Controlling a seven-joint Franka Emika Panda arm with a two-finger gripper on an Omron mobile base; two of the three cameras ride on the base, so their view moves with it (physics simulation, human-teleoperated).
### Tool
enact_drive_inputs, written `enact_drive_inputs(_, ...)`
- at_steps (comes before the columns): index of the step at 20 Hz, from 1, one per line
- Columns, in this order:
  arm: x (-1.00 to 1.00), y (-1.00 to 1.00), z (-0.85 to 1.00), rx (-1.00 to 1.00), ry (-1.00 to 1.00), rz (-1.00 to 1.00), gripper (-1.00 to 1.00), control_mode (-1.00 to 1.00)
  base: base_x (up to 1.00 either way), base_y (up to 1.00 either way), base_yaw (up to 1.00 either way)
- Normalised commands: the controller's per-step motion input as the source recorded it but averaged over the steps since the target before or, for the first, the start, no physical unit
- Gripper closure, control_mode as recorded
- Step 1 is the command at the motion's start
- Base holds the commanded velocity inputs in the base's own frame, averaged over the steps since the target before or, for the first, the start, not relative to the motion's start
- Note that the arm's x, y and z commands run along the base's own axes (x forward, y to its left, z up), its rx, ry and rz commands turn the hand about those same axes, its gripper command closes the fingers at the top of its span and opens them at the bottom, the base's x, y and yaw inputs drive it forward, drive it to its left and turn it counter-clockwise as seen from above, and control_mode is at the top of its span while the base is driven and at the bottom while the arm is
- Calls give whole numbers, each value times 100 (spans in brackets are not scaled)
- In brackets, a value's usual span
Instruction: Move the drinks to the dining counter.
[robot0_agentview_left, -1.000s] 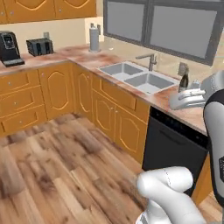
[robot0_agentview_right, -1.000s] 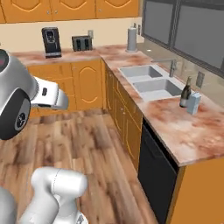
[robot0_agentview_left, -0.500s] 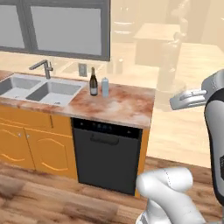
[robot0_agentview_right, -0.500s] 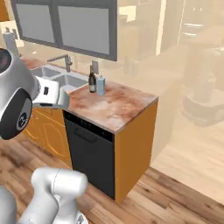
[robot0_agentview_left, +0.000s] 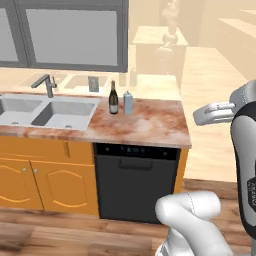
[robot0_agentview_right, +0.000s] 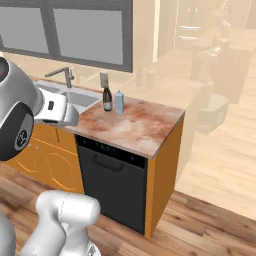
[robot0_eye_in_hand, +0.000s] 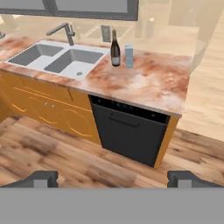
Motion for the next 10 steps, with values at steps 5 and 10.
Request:
enact_drive_inputs(5, 0, 0, 0, 0, 0, 0, -100, 100, 0, 100, 0)
enact_drive_inputs(10, 0, 0, 0, 0, 0, 0, -100, 100, 72, 28, 0)
